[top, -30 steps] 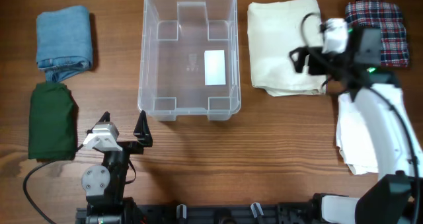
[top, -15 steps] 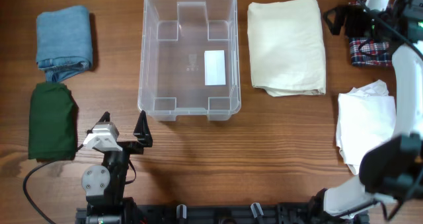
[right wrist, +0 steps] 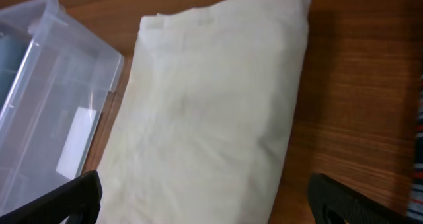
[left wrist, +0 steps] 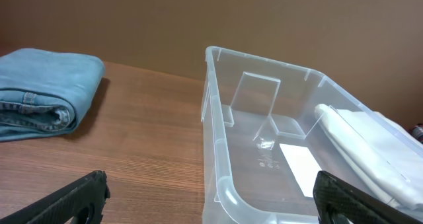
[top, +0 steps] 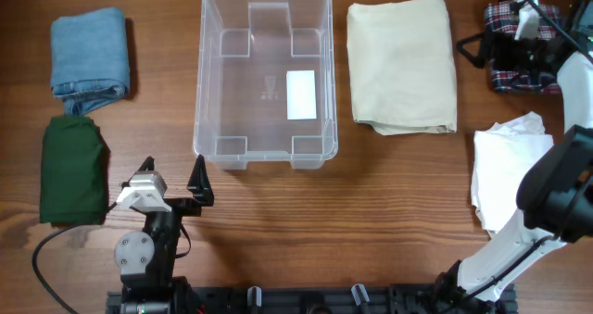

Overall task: Pack container
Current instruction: 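Move the right gripper over the folded cream cloth's right edge, then lower the right gripper and pinch the cream cloth's edge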

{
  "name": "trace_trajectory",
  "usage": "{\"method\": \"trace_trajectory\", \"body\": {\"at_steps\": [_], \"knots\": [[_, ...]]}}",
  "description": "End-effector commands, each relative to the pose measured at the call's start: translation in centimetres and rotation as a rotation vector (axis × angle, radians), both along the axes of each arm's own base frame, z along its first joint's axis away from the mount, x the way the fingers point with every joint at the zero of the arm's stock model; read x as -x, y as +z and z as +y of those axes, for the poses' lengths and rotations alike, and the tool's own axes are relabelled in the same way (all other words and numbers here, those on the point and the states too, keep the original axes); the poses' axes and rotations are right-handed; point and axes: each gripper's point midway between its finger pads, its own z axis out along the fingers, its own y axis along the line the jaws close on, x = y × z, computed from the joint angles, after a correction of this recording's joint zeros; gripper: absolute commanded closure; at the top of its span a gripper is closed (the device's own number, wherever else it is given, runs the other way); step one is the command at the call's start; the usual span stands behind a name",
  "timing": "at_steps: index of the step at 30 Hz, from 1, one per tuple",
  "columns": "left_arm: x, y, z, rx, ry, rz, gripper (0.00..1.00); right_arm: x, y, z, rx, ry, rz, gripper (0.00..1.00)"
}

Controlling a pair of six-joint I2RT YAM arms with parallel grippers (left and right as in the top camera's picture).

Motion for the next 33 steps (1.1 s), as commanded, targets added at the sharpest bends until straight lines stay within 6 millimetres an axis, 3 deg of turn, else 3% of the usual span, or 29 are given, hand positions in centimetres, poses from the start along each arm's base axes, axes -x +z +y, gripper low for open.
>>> {"method": "trace_trajectory", "body": {"at_steps": [1,7,23,33], "knots": [[0.0,-0.2,0.2,-0.008,0.01,0.003,0.0,-0.1,-2.8,0.7,-0.027,0.06,0.017,0.0],[0.0,-0.2,0.2,-0.008,0.01,0.003,0.0,0.1,-6.3,0.4,-0.028,0.057,0.088,0.0],[0.0,-0.2,0.2,-0.008,0.01,0.003,0.0,0.5,-12.2,0.1,-0.003,0.047,0.196,0.0],[0.0,-0.2,0.2,-0.008,0.01,0.003,0.0,0.3,-13.7,1.5,-0.008,0.075,0.213,0.0]]}}
